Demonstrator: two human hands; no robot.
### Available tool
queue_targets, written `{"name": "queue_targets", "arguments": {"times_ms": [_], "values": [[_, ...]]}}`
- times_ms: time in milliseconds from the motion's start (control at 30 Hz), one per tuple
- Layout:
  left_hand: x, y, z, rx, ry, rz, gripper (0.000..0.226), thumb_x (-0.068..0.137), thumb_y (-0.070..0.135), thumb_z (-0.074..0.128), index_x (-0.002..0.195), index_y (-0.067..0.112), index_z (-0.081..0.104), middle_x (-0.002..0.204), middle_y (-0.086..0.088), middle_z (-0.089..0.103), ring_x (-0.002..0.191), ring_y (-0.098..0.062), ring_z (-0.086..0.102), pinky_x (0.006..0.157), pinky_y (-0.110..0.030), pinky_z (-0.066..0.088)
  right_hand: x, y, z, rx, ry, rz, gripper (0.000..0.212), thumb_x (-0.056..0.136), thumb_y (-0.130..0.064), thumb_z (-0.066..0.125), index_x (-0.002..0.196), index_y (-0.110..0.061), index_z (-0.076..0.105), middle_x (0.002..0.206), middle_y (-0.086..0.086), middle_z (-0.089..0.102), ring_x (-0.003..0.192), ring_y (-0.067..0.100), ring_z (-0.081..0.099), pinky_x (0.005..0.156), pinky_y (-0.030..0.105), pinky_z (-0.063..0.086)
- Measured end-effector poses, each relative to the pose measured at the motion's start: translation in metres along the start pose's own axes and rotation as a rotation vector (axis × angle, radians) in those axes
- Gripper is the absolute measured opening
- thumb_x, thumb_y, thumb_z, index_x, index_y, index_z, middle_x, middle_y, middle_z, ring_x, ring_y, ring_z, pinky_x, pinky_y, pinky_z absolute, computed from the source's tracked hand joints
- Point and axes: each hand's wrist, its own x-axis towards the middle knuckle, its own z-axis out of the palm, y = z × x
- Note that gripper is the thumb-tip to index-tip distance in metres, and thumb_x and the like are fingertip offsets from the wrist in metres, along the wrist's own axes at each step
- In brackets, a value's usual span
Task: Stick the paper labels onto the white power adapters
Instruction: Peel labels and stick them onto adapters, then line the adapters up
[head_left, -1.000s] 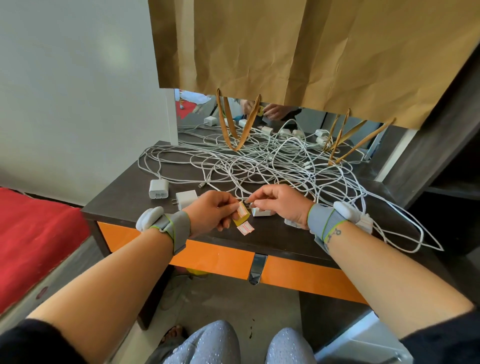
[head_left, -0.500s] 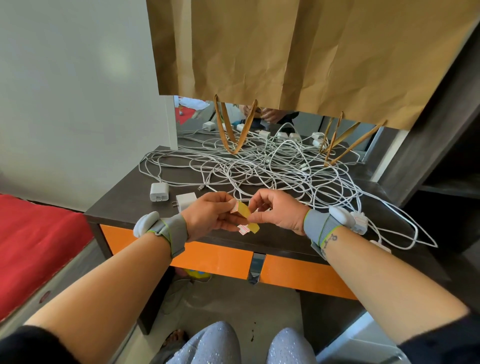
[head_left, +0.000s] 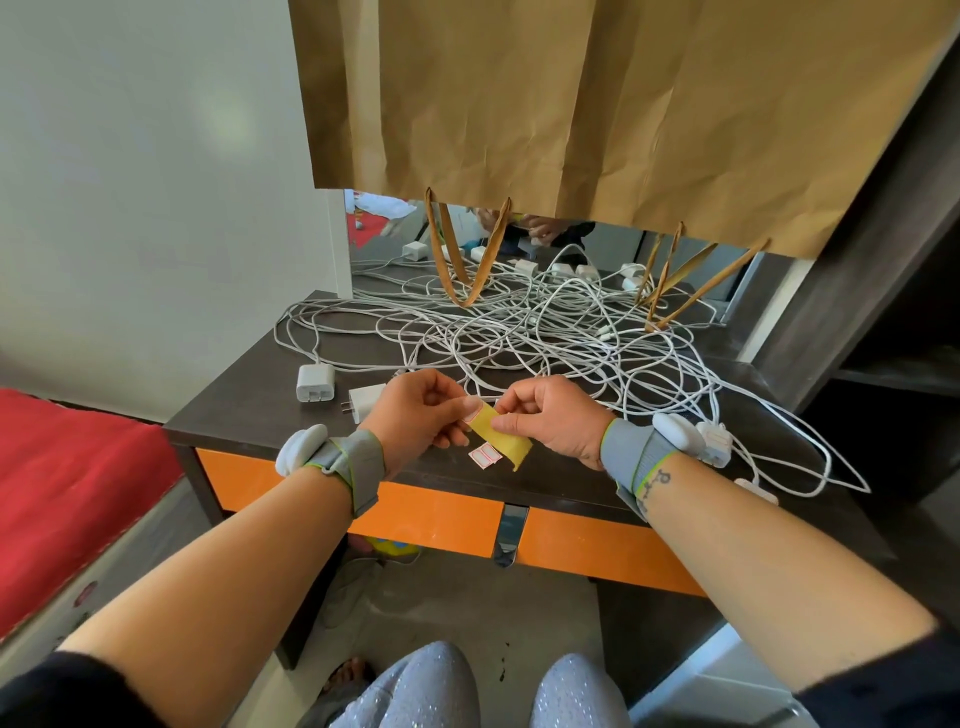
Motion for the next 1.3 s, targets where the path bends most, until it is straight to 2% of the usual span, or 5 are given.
{"name": "queue_targets", "arguments": {"times_ms": [300,533,700,867,1300], "values": [[-0.007,-0.009,0.002,0.25,0.098,0.166,0.007,0.086,0.018,0.064,0.083,0.019,0.07,0.07,-0.004,0.063,0.051,0.001,0.054,0.051,-0.01,0.043,0.002,0.005,0.006,0.149,0.141,0.017,0.011,0.081,-0.005,0.066,0.091,-0.006,0.069,0.071,-0.001,0.064,0.065,0.005,0.058,0.064,0.013,0.048],[-0.007,-0.014,0.001,0.436,0.081,0.239,0.015,0.086,0.023,0.064,0.094,0.013,0.073,0.088,0.001,0.057,0.08,-0.021,0.059,0.079,-0.037,0.051,0.002,0.006,0.012,0.144,0.159,0.02,0.015,0.08,-0.006,0.067,0.095,-0.005,0.07,0.081,0.013,0.064,0.075,0.016,0.056,0.075,0.025,0.048],[-0.005,-0.014,0.002,0.425,0.142,0.243,0.008,0.081,0.026,0.07,0.08,0.018,0.073,0.082,0.003,0.056,0.071,-0.012,0.054,0.07,-0.029,0.046,0.0,0.006,0.015,0.129,0.128,-0.013,0.012,0.082,-0.005,0.064,0.09,-0.014,0.068,0.069,0.0,0.061,0.066,0.006,0.054,0.065,0.013,0.046],[-0.007,-0.016,0.002,0.392,0.134,0.218,0.008,0.081,0.024,0.069,0.073,0.022,0.069,0.084,-0.003,0.058,0.073,-0.017,0.056,0.072,-0.035,0.049,-0.001,0.009,0.017,0.132,0.114,-0.024,0.015,0.083,-0.004,0.063,0.09,-0.016,0.068,0.06,-0.014,0.062,0.057,-0.006,0.056,0.061,0.007,0.045],[-0.009,-0.021,0.005,0.437,0.132,0.195,0.013,0.086,0.022,0.064,0.075,0.014,0.066,0.084,0.001,0.051,0.067,-0.007,0.047,0.065,-0.021,0.037,-0.001,0.012,0.022,0.172,0.069,0.006,0.015,0.086,-0.004,0.059,0.095,-0.012,0.068,0.075,-0.002,0.065,0.072,0.008,0.059,0.067,0.016,0.049]]}}
